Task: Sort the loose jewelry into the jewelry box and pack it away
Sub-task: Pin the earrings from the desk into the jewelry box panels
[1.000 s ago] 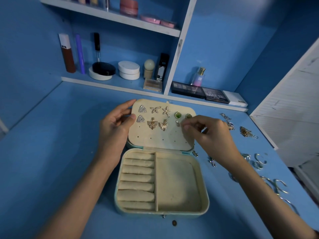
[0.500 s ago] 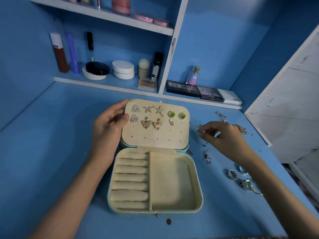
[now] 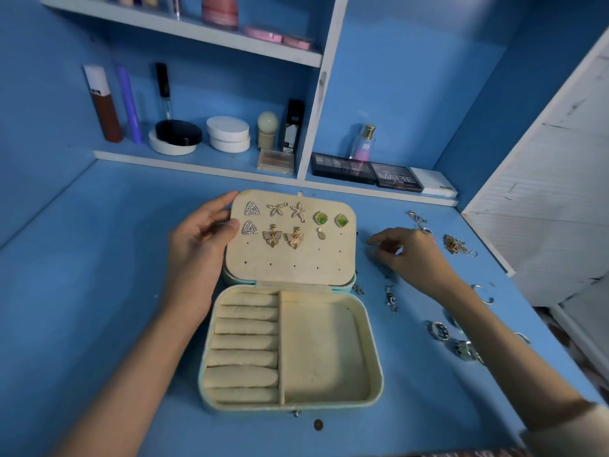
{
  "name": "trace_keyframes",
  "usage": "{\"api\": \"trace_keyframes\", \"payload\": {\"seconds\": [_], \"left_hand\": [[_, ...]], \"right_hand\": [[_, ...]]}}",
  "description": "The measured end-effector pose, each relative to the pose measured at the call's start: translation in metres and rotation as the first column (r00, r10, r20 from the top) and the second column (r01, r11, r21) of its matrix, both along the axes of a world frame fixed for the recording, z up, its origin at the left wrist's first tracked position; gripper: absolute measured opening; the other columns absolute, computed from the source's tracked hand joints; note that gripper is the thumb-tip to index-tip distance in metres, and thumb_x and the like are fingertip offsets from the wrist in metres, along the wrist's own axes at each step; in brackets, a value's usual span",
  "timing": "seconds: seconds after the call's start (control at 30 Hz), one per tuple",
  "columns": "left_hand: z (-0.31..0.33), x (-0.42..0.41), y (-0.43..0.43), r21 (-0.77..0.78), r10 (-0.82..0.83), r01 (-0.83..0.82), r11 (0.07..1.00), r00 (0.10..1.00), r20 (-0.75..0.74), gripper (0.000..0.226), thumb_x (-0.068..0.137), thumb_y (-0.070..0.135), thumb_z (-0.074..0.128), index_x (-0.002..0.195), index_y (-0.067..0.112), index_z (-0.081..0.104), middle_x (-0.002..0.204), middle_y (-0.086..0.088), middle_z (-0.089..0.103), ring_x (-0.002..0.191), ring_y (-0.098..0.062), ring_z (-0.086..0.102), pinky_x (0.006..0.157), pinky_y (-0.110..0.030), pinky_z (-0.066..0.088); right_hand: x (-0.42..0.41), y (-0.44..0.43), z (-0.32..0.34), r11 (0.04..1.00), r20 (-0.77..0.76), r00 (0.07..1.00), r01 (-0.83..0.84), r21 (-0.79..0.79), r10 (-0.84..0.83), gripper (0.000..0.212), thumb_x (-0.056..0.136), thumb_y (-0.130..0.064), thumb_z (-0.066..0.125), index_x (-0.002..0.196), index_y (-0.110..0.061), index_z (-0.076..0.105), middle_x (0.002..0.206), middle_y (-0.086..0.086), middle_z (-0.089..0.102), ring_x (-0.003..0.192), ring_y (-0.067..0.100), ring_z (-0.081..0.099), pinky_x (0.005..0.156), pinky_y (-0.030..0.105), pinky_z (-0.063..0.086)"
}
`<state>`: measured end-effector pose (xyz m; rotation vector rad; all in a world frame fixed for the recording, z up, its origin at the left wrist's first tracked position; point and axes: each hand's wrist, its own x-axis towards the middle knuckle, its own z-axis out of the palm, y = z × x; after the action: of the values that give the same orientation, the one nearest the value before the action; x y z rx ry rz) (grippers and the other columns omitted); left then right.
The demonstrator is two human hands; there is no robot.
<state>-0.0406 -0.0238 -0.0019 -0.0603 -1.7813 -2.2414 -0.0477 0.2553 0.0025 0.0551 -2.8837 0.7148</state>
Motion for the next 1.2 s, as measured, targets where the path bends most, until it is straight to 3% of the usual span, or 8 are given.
{"api": "trace_keyframes", "payload": {"seconds": [0.13,0.27,0.57,0.73,1.2], "left_hand": [[0.001,0.001,0.001,0.008,0.0,0.0,1.0,1.0,0.004,0.041,0.088,-0.01,0.052,0.107,0.025,0.063,0.094,0.005,0.068,0.079,0.005,0.064,0.069,-0.009,0.047],[0.001,0.001,0.001,0.015,0.002,-0.002,1.0,1.0,0.007,0.041,0.088,-0.01,0.052,0.104,0.026,0.063,0.092,0.007,0.068,0.079,0.005,0.064,0.069,-0.009,0.047],[0.002,0.002,0.001,0.018,-0.003,0.003,1.0,1.0,0.007,0.041,0.088,-0.011,0.052,0.107,0.024,0.062,0.092,0.005,0.067,0.079,0.006,0.064,0.068,-0.009,0.047],[0.002,0.002,0.001,0.012,0.001,-0.001,1.0,1.0,0.01,0.041,0.088,-0.011,0.052,0.108,0.024,0.062,0.092,0.006,0.068,0.079,0.005,0.064,0.068,-0.009,0.047],[0.002,0.001,0.0,-0.001,-0.002,0.002,1.0,1.0,0.011,0.041,0.088,-0.01,0.052,0.107,0.025,0.063,0.091,0.004,0.067,0.079,0.004,0.063,0.07,-0.01,0.048]], "right_hand": [[-0.005,-0.003,-0.001,0.999,-0.021,0.999,-0.029,0.043,0.029,0.017,0.084,-0.004,0.063,0.091,-0.015,0.073,0.077,-0.004,0.061,0.066,0.002,0.05,0.069,0.017,0.037],[-0.007,-0.004,-0.002,0.998,-0.028,0.999,-0.029,0.054,0.031,0.017,0.084,-0.003,0.063,0.087,-0.014,0.074,0.079,-0.005,0.062,0.068,0.001,0.05,0.071,0.018,0.039],[-0.013,-0.005,-0.003,0.998,-0.003,1.0,0.009,0.058,-0.009,0.008,0.084,-0.012,0.067,0.088,-0.012,0.073,0.086,0.003,0.067,0.081,0.017,0.059,0.078,0.029,0.049],[-0.011,-0.002,-0.002,1.0,0.004,1.0,0.0,0.022,0.0,0.008,0.084,-0.008,0.065,0.082,-0.015,0.069,0.079,-0.001,0.066,0.072,0.012,0.056,0.063,0.01,0.04],[0.003,0.005,-0.001,0.998,-0.056,0.997,-0.048,0.05,0.051,0.011,0.081,-0.005,0.069,0.088,-0.011,0.076,0.086,0.003,0.07,0.068,0.004,0.057,0.067,0.003,0.04]]}}
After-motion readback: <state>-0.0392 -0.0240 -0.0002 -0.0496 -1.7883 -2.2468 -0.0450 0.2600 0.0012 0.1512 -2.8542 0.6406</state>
